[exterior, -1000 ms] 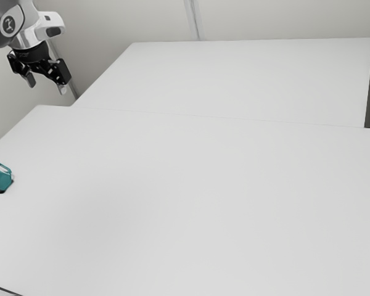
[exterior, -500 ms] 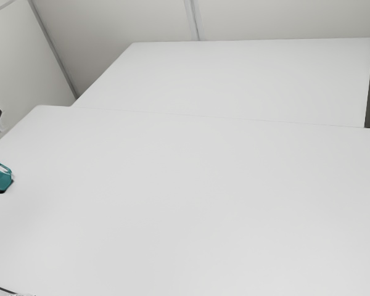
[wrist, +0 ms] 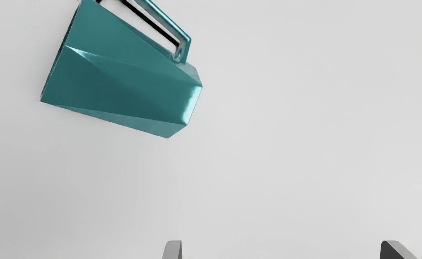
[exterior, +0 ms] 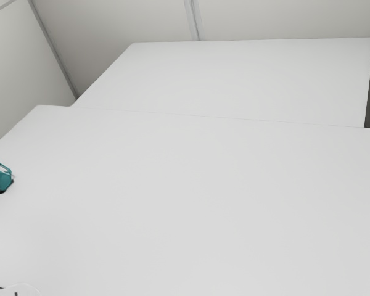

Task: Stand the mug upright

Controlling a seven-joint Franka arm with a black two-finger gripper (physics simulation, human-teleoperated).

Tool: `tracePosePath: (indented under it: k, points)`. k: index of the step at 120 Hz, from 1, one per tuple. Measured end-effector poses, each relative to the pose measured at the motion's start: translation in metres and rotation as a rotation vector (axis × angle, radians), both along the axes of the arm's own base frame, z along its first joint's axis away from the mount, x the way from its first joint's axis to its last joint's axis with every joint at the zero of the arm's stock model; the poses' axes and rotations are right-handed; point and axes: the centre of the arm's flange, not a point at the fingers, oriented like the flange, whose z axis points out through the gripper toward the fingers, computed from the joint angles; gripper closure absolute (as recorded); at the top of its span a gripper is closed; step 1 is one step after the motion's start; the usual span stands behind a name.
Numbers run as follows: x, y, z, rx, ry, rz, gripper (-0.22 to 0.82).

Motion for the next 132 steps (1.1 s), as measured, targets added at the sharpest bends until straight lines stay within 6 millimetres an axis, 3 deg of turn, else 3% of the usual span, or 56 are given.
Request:
tracePosePath:
  k: [20, 74, 104, 132]
  points:
    - [-0.014, 0.041, -0.024, -0.021, -0.080, -0.067, 0.00]
    - [-0.006, 0.106, -0.085, -0.007, -0.329, -0.265, 0.00]
    - [0.003, 0.118, -0.126, -0.017, -0.466, -0.309, 0.00]
    - [-0.001, 0.122, -0.155, -0.047, -0.582, -0.293, 0.00]
